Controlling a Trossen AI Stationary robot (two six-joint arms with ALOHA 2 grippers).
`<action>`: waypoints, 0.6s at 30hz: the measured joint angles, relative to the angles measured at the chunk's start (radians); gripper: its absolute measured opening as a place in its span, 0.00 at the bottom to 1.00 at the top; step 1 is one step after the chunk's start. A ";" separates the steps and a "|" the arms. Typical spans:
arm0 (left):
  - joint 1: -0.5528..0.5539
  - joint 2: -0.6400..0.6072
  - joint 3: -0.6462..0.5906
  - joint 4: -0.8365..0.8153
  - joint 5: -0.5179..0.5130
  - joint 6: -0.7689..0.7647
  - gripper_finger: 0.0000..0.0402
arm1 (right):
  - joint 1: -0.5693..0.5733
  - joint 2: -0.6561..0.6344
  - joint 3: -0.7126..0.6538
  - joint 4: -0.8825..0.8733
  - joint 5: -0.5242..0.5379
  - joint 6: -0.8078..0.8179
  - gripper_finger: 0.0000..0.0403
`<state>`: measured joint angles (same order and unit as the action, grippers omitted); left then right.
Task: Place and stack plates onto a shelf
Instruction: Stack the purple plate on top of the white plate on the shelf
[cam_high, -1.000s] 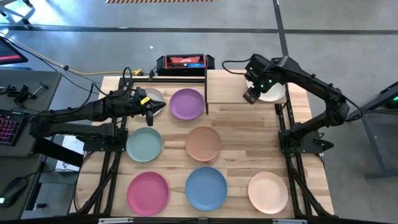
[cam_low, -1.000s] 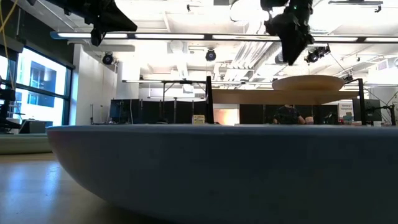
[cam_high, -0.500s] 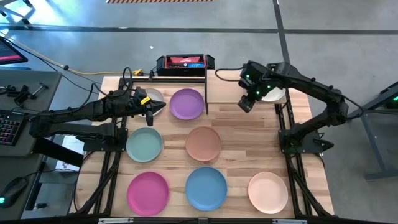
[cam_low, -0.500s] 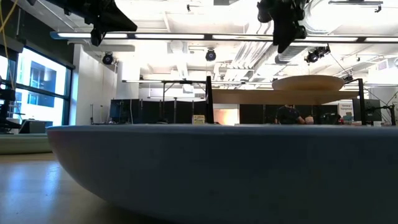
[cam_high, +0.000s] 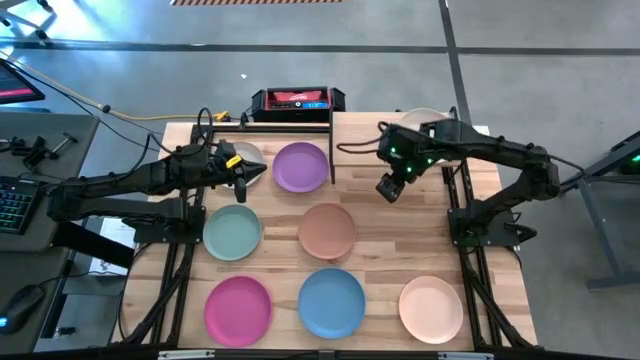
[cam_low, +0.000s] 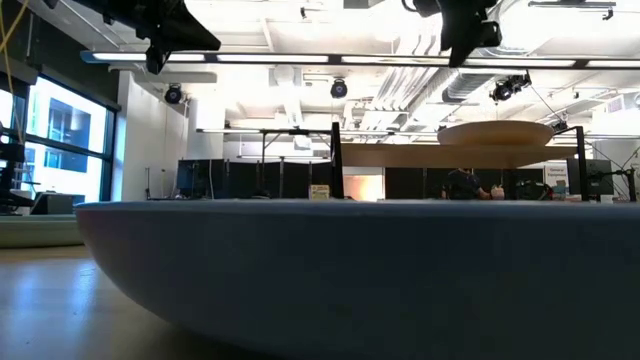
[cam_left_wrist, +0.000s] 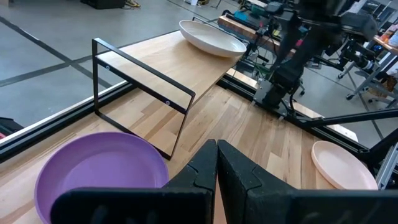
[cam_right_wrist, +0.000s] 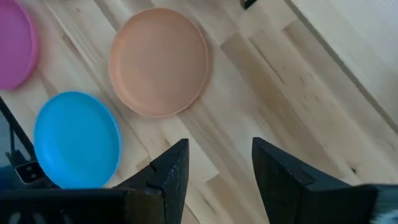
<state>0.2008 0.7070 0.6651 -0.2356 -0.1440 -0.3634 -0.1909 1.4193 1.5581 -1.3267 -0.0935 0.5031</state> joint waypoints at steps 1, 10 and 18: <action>0.000 0.000 0.000 0.000 0.000 0.000 0.01 | 0.015 0.000 0.000 0.004 0.014 0.021 0.38; 0.000 0.000 0.000 0.001 -0.003 0.000 0.01 | 0.124 0.000 -0.002 0.035 0.054 0.249 0.38; 0.000 0.000 0.000 -0.010 -0.011 -0.001 0.01 | 0.190 0.000 -0.002 0.035 0.133 0.382 0.38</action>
<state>0.2005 0.7071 0.6651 -0.2455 -0.1546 -0.3642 -0.0011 1.4193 1.5566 -1.2919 0.0399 0.8851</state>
